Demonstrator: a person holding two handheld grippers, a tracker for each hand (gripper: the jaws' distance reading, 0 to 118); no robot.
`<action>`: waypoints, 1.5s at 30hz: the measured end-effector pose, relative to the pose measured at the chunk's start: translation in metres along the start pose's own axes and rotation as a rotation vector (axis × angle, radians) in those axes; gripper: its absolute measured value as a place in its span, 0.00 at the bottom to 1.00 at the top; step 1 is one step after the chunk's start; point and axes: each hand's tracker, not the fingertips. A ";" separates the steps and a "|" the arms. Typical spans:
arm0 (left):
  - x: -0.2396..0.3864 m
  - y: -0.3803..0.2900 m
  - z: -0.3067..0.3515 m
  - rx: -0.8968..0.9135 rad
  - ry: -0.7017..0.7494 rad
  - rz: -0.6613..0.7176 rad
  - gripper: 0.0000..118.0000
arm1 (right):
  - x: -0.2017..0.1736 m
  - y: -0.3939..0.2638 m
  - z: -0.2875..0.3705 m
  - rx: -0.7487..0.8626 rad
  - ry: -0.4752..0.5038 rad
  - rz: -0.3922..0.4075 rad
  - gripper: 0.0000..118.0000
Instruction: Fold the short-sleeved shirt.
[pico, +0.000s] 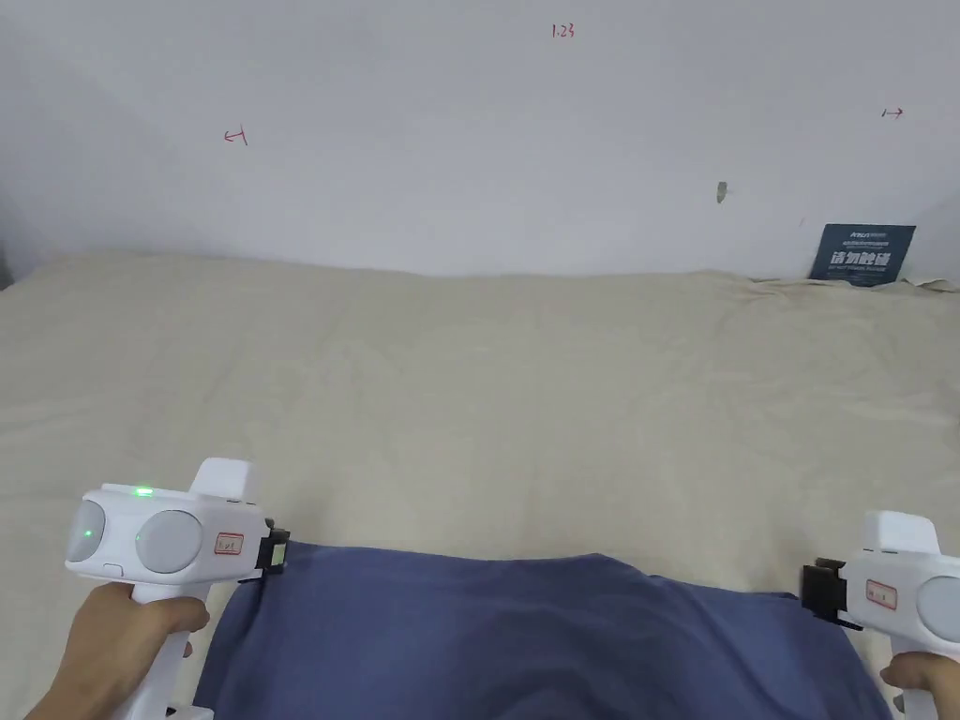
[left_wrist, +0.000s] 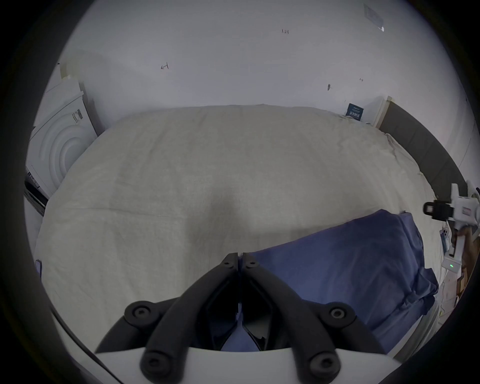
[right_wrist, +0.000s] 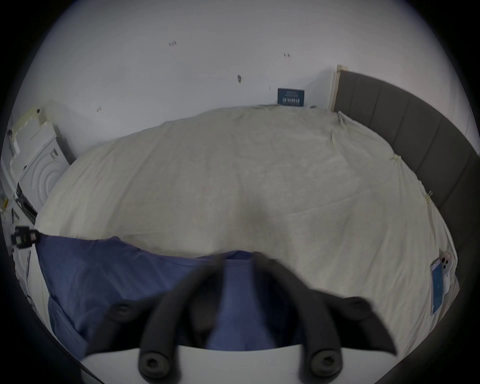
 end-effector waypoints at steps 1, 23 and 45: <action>0.000 -0.001 0.004 0.004 -0.002 -0.003 0.00 | -0.001 0.001 -0.004 -0.018 -0.001 -0.011 0.80; -0.007 -0.018 0.022 0.001 -0.012 -0.008 0.00 | -0.013 -0.007 -0.019 -0.118 0.010 -0.025 0.04; -0.035 -0.085 0.102 0.048 0.024 0.103 0.00 | 0.017 -0.081 0.203 0.144 0.215 0.047 0.04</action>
